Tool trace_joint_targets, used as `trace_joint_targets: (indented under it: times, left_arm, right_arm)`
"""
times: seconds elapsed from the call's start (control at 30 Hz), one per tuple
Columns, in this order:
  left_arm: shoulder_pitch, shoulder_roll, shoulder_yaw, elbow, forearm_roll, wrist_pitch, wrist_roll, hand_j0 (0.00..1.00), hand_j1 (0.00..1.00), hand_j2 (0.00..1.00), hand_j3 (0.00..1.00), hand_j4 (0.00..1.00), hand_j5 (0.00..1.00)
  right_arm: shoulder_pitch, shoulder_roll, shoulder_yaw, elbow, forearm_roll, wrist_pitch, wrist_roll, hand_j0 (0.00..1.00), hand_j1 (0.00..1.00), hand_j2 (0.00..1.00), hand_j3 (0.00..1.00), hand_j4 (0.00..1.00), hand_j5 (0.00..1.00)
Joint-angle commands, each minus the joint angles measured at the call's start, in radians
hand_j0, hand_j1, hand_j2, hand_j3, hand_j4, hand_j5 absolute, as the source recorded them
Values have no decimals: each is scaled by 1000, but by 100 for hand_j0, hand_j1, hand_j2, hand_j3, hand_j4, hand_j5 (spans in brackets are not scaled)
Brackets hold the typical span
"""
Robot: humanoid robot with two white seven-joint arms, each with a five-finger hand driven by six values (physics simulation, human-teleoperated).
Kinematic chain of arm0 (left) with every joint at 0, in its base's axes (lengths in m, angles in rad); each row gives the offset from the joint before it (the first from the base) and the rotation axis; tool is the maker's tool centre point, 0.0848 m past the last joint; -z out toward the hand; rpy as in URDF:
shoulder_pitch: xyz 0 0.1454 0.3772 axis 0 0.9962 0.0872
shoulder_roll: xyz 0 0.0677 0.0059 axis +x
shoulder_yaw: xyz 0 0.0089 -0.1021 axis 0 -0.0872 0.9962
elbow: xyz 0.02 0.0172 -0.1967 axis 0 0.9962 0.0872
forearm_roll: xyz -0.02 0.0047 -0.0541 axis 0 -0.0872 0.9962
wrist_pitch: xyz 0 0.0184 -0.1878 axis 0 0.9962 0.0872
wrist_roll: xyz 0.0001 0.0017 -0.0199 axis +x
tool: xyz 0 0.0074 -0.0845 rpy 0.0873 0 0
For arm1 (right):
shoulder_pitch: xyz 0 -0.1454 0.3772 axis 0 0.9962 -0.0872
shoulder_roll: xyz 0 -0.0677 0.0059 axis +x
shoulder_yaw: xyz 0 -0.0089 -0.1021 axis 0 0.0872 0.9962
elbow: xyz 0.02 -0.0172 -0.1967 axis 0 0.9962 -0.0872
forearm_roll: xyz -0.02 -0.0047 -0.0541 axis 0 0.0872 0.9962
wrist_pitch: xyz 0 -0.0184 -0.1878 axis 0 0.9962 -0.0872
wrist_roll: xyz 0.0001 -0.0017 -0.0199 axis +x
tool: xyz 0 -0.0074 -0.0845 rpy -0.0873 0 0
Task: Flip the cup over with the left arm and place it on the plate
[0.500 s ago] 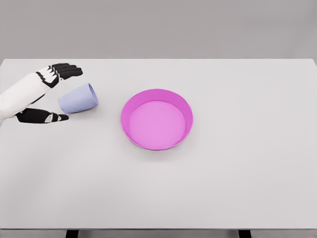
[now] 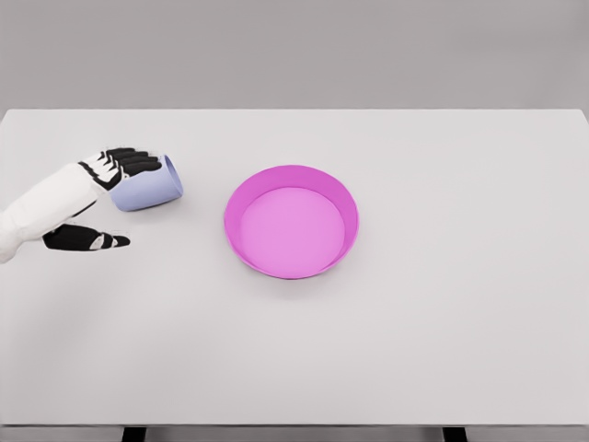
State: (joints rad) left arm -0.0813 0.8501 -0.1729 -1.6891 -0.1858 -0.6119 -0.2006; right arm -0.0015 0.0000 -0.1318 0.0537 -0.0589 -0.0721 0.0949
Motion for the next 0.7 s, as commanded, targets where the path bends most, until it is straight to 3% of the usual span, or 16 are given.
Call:
trace_joint_targets:
  times: [0.0,0.17,0.27,0.33,0.4,0.5,0.57,0.67]
  left_arm:
    - [2,-20,6,11,12,1,0,100,100,100,100,100,100]
    - [23,-77,4,19,20,1,-79,100,100,100,100,100,100]
    - [-5,-46,1,25,26,1,-69,100,100,100,100,100,100]
    - [-49,15,-11,83,28,1,-71,100,100,100,100,100,100]
    - [-58,21,-8,95,19,1,-74,100,100,100,100,100,100]
    - [-97,7,-16,83,11,1,-77,100,100,100,100,100,100]
    - [-94,-68,-16,83,9,1,-88,100,100,100,100,100,100]
    - [-77,-52,-7,94,14,1,-138,100,100,100,100,100,100]
  right_arm:
    - [0,0,0,0,1,0,0,100,100,100,100,100,100]
    - [0,0,0,0,-1,0,0,100,100,100,100,100,100]
    - [0,0,0,0,-1,0,0,100,100,100,100,100,100]
    - [0,0,0,0,-1,0,0,100,100,100,100,100,100]
    - [0,0,0,0,-1,0,0,100,100,100,100,100,100]
    - [0,0,0,0,1,0,0,100,100,100,100,100,100]
    - [0,0,0,0,-1,0,0,100,100,100,100,100,100]
    - [0,0,0,0,1,0,0,100,100,100,100,100,100]
